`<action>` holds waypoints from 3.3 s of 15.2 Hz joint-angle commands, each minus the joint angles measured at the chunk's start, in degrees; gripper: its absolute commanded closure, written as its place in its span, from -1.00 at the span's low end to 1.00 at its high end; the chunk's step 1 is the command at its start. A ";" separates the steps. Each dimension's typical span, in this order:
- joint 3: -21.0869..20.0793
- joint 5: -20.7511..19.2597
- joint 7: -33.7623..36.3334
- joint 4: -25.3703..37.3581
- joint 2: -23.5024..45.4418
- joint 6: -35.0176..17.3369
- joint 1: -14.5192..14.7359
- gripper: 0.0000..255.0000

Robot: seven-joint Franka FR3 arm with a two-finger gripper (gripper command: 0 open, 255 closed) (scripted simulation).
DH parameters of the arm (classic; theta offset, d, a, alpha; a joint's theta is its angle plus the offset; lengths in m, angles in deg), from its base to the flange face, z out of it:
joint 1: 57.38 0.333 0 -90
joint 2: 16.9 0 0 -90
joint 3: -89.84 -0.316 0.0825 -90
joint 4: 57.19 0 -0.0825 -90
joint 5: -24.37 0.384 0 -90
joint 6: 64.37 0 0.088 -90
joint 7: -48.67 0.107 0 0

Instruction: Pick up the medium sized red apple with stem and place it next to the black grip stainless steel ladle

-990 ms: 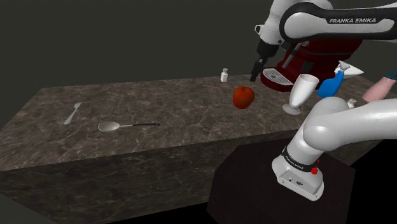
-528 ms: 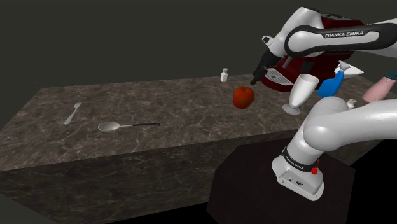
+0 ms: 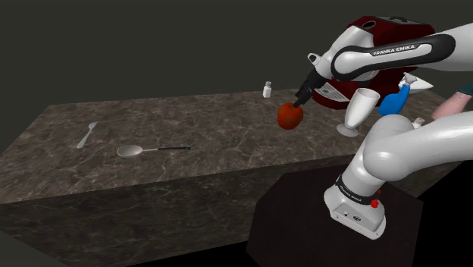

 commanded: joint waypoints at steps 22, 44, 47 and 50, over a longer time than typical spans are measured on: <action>-0.98 0.49 0.68 1.55 -0.57 1.96 0.34 1.00; -7.67 3.88 4.20 15.70 -4.72 19.89 1.65 1.00; -8.33 4.33 4.55 17.98 -4.62 22.02 1.97 1.00; -8.94 4.78 4.88 20.32 -4.40 24.11 2.31 1.00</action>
